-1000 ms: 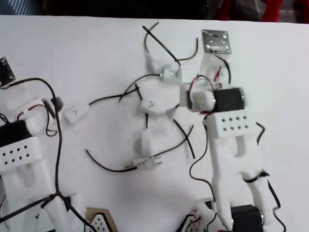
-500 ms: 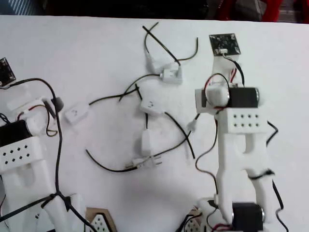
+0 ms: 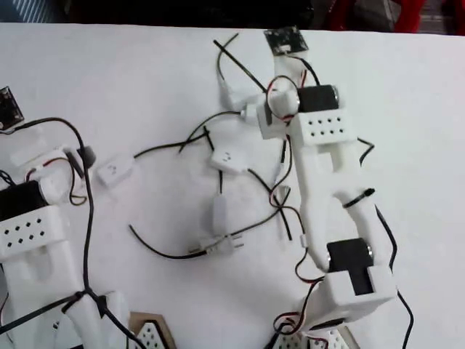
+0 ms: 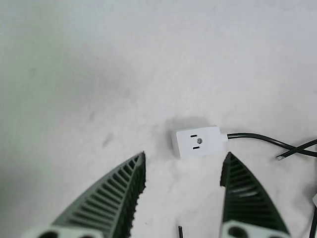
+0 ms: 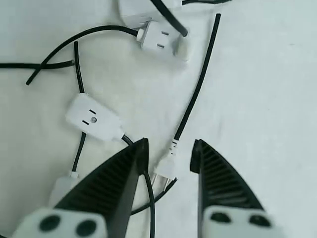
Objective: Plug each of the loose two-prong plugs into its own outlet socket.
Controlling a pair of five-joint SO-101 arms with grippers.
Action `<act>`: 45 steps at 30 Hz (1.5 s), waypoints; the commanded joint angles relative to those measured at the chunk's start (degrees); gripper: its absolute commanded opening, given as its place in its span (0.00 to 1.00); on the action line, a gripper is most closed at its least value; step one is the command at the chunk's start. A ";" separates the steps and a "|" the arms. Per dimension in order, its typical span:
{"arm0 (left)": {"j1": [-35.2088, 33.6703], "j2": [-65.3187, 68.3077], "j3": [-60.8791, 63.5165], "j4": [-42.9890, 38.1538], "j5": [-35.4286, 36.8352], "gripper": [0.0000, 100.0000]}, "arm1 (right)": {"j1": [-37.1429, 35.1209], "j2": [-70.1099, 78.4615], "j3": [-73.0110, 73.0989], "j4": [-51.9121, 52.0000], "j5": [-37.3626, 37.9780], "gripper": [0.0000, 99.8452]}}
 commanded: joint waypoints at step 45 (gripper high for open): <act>-0.57 -2.42 -0.26 -2.20 0.09 0.25 | 2.68 30.29 -2.02 3.47 -4.57 0.04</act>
